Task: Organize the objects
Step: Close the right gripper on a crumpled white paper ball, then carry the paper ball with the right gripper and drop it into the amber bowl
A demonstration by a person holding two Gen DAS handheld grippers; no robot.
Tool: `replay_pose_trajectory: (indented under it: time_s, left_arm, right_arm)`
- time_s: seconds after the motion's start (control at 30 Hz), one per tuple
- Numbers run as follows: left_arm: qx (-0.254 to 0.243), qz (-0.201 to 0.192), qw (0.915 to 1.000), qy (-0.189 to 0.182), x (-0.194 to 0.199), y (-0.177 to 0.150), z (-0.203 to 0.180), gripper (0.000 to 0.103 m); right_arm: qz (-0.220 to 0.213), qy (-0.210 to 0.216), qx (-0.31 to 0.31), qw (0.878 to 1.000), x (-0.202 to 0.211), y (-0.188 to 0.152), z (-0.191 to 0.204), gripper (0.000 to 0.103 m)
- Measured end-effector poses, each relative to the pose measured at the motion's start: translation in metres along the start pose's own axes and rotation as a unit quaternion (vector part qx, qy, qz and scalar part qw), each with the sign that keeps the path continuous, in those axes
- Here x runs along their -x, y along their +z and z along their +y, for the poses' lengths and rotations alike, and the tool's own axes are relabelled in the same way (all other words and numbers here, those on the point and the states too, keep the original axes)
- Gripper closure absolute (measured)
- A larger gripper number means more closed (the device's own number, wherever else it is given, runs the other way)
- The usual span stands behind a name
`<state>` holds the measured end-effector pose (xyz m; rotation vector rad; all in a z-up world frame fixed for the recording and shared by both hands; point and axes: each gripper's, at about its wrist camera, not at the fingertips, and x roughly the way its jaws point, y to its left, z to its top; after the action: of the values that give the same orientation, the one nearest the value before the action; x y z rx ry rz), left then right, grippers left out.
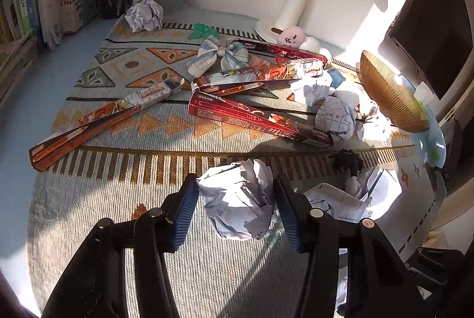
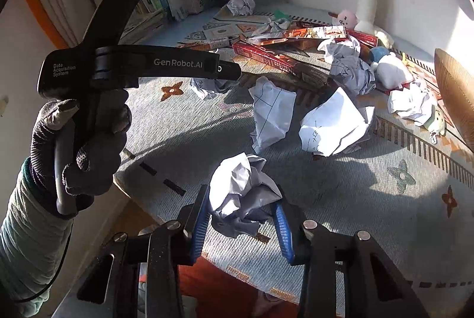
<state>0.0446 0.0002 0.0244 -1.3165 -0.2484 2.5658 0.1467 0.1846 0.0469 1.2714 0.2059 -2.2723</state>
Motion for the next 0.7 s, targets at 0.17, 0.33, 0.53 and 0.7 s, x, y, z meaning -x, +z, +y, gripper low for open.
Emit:
replay_pose_trajectory:
  time_s: [0.17, 0.33, 0.53, 0.7]
  left_arm:
    - [-0.007, -0.017, 0.9998, 0.011, 0.019, 0.003, -0.010, 0.054]
    - [-0.028, -0.037, 0.9984, -0.031, 0.041, 0.019, -0.035, 0.054]
    - [-0.080, -0.049, 0.9942, -0.051, 0.044, 0.040, -0.091, 0.054]
    - [-0.100, -0.017, 0.9885, -0.113, 0.023, 0.047, -0.138, 0.054]
  right_arm:
    - [-0.053, 0.004, -0.014, 0.998, 0.036, 0.007, -0.014, 0.065]
    - [-0.102, -0.043, -0.053, 0.992, 0.076, 0.009, -0.051, 0.065]
    - [-0.118, -0.102, -0.127, 0.980, 0.095, -0.012, -0.121, 0.065]
    - [-0.114, -0.123, -0.179, 0.969, 0.101, -0.031, -0.166, 0.065]
